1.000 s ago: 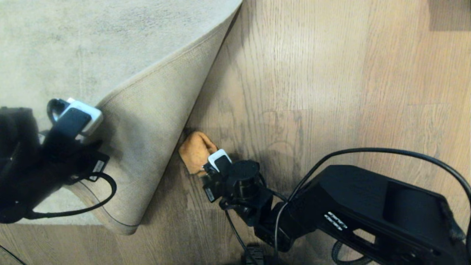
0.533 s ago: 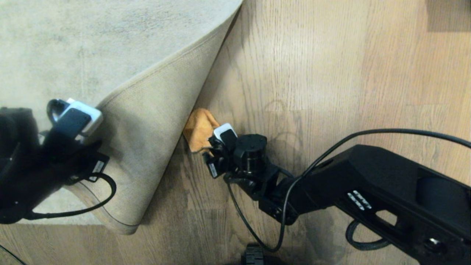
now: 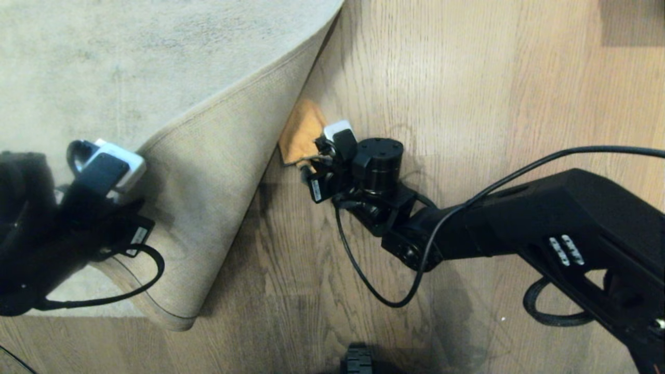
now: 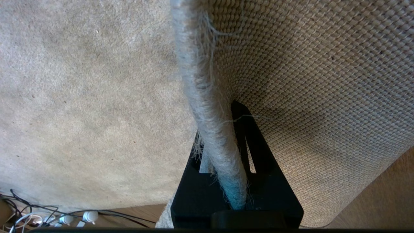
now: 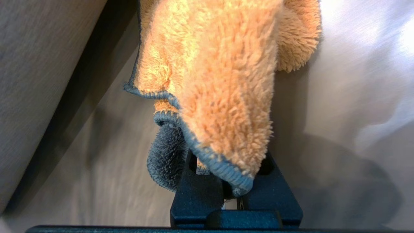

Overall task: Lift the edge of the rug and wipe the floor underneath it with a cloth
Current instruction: Wipe the floor under the carpet with a rag

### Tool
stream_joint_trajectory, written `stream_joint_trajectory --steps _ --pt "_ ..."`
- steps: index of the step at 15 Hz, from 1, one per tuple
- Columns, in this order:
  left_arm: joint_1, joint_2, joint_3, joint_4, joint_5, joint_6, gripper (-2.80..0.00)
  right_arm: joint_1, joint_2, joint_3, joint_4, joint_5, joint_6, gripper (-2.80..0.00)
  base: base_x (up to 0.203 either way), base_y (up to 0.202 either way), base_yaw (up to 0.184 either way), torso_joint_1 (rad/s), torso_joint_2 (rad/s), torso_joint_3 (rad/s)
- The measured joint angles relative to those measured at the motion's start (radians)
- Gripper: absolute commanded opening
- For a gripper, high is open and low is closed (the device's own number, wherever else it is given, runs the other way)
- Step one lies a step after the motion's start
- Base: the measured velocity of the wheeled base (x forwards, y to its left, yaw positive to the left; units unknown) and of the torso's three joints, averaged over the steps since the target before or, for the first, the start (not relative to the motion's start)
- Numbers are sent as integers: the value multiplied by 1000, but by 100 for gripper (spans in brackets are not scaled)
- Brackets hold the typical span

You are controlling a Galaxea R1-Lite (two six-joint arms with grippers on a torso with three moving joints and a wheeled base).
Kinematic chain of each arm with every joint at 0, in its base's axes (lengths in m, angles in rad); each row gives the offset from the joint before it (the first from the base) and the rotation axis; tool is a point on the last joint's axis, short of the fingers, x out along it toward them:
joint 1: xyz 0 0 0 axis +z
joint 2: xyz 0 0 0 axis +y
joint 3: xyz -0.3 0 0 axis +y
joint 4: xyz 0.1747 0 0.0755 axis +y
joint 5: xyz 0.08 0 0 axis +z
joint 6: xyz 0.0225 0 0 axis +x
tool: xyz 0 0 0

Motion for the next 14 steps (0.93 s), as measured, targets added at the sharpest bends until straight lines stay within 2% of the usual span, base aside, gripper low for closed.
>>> stream_joint_trajectory --steps 5,14 --pt "-7 0 0 0 0 0 -280 -12 -27 17 1 -7 -1 -280 0 0 0 0 0 0" --pt "-7 -4 1 -1 0 -2 -280 260 -23 216 -49 -15 6 -280 0 0 0 0 0 0"
